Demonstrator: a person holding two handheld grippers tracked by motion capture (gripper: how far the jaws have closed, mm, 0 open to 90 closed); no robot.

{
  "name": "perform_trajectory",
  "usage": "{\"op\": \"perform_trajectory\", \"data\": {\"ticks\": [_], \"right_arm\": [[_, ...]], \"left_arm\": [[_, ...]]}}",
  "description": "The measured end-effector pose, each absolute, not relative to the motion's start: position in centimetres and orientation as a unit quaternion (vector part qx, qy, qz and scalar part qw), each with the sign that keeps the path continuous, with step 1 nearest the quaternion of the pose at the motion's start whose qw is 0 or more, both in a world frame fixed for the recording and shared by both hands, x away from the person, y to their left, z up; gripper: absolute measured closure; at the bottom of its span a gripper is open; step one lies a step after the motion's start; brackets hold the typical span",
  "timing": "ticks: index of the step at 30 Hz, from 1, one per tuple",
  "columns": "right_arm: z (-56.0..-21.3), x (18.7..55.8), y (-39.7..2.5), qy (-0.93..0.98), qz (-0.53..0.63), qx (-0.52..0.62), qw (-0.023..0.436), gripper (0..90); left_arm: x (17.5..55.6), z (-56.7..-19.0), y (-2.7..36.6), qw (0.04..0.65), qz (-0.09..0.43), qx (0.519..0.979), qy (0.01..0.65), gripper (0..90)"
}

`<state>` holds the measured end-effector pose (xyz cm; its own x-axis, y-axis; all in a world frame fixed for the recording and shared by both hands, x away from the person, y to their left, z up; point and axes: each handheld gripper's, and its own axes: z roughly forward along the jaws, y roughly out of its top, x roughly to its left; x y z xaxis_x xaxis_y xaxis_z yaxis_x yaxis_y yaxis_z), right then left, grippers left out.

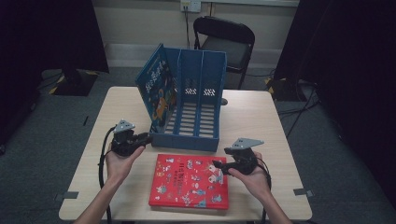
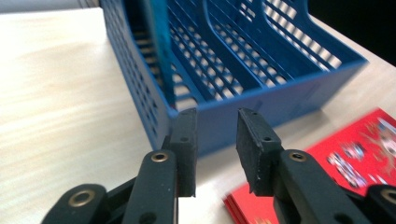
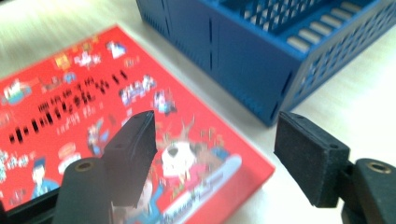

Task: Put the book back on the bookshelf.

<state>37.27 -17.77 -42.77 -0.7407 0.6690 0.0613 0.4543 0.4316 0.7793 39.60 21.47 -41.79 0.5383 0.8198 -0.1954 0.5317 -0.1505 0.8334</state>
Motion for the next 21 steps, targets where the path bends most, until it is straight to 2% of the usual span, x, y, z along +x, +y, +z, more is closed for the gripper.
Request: {"op": "perform_trajectory", "data": {"ticks": [11,18,21], "right_arm": [[-45.1,36.6,-17.9,0.845,0.398,0.338,0.114,28.8],[-45.8,37.2,-17.5,0.842,0.409,0.338,0.099,26.5],[-46.0,37.3,-17.6,0.836,0.413,0.344,0.107,25.5]], "left_arm": [[36.2,-43.1,21.0,0.447,0.127,0.766,0.444,68.1],[36.0,-44.8,20.2,0.432,0.102,0.775,0.449,65.9],[36.0,-45.2,19.8,0.431,0.095,0.779,0.446,66.3]]}}
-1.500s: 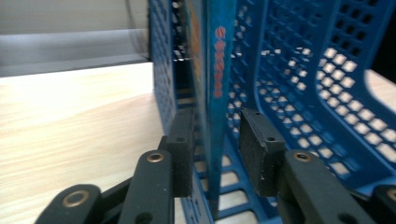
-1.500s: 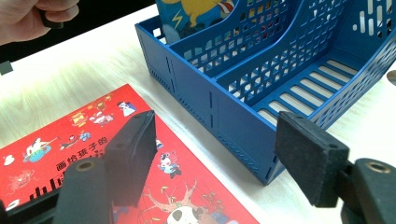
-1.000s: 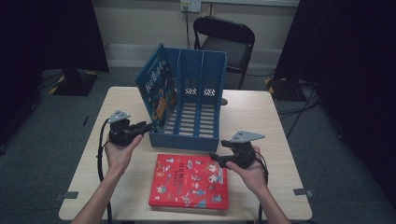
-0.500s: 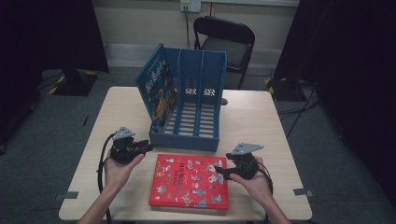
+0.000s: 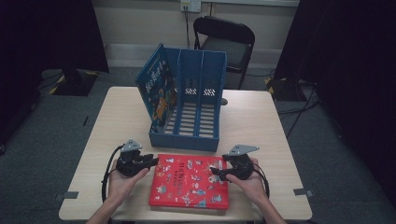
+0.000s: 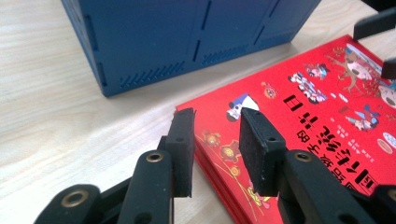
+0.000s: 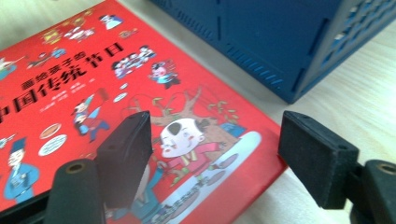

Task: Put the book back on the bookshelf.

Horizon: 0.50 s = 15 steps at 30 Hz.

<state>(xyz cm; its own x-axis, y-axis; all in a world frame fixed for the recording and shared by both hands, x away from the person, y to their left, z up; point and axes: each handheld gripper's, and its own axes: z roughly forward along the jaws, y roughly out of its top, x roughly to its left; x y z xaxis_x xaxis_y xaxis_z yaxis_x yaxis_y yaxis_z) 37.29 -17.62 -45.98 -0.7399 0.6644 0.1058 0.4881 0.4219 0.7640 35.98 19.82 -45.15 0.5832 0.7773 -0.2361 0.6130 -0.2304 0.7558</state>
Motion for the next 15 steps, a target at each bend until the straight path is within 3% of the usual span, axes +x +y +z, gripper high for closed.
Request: {"op": "perform_trajectory", "data": {"ticks": [15], "right_arm": [[-46.2,37.5,-17.8,0.834,0.401,0.355,0.134,21.7]], "left_arm": [[35.8,-46.9,19.1,0.416,0.082,0.797,0.430,64.1]]}}
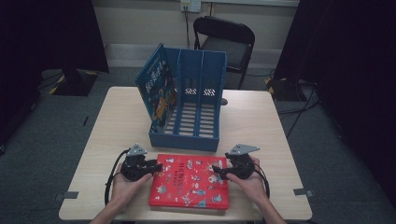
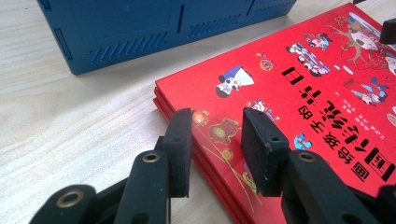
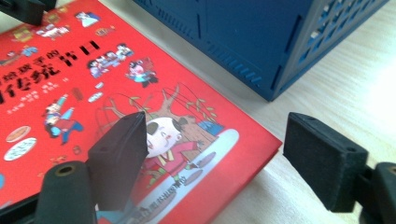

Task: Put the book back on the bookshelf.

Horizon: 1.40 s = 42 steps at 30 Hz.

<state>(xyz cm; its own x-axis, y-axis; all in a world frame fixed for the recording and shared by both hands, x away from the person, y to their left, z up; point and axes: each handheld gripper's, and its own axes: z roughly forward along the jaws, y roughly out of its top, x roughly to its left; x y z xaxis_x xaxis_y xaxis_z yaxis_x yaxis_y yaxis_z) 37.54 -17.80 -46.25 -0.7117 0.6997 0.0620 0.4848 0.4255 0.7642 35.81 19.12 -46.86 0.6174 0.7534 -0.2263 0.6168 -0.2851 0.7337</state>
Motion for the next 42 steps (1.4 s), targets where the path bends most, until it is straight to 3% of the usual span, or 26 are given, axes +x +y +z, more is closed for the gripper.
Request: {"op": "perform_trajectory", "data": {"ticks": [13,32,35,42], "right_arm": [[-46.4,37.5,-17.7,0.835,0.389,0.366,0.130,26.0],[-45.9,34.1,-19.3,0.851,0.379,0.345,0.118,27.1],[-45.9,34.5,-18.6,0.848,0.382,0.341,0.135,27.2],[-45.8,35.5,-16.3,0.863,0.378,0.317,0.112,33.5]], "left_arm": [[35.7,-47.1,19.0,0.425,0.097,0.796,0.421,66.5],[36.8,-46.9,17.6,0.419,0.091,0.806,0.407,67.4],[37.0,-46.8,17.2,0.418,0.095,0.808,0.404,68.2],[37.6,-46.7,16.1,0.416,0.101,0.815,0.390,73.0]]}}
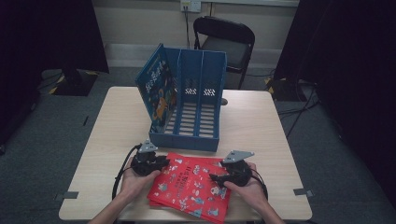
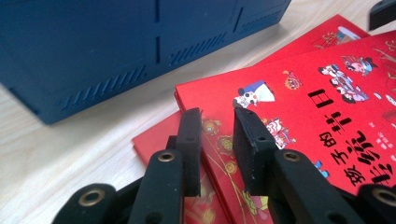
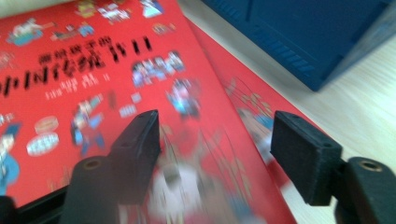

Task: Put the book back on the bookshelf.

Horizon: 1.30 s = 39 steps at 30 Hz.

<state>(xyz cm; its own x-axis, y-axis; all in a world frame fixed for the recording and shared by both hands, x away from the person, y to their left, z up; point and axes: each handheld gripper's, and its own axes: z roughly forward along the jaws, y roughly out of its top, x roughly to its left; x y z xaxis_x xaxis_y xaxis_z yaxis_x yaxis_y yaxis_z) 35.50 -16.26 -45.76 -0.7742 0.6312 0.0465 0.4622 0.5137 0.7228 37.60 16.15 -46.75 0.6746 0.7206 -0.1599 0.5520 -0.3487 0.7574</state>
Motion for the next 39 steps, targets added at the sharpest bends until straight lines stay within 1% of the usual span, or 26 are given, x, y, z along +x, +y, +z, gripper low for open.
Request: {"op": "perform_trajectory", "data": {"ticks": [2,7,10,15,18,20,24,27,35,37,39], "right_arm": [[-45.8,35.8,-15.7,0.865,0.379,0.313,0.100,35.5],[-46.0,36.4,-14.7,0.865,0.385,0.310,0.085,33.7],[-46.2,36.3,-14.9,0.864,0.390,0.309,0.078,33.2],[-46.3,35.9,-15.5,0.864,0.393,0.310,0.061,32.7],[-46.2,35.7,-15.4,0.865,0.390,0.309,0.064,32.0],[-46.1,35.6,-15.4,0.866,0.387,0.310,0.064,32.2],[-46.1,35.7,-15.6,0.865,0.388,0.312,0.064,35.1],[-46.2,35.8,-15.8,0.862,0.391,0.316,0.060,38.1],[-46.1,35.8,-15.7,0.864,0.385,0.319,0.061,38.8],[-46.1,35.8,-15.7,0.864,0.385,0.318,0.062,38.9],[-46.1,35.9,-15.7,0.865,0.385,0.317,0.062,39.1]], "left_arm": [[37.8,-46.9,15.8,0.421,0.103,0.815,0.386,73.0],[38.2,-46.8,14.9,0.419,0.101,0.818,0.381,73.0],[38.6,-46.9,14.2,0.426,0.099,0.812,0.386,73.2],[39.3,-46.8,12.9,0.423,0.095,0.818,0.377,73.7],[39.6,-46.5,11.9,0.410,0.106,0.830,0.364,73.9],[39.8,-46.5,11.8,0.414,0.101,0.827,0.368,73.7],[39.7,-46.6,12.5,0.420,0.080,0.827,0.365,72.5],[38.8,-46.4,13.3,0.412,0.073,0.836,0.355,70.9],[35.3,-46.5,15.7,0.413,0.063,0.836,0.356,68.5],[34.6,-46.5,16.2,0.408,0.069,0.838,0.355,65.7],[34.0,-46.5,16.6,0.411,0.063,0.837,0.356,65.3]]}}
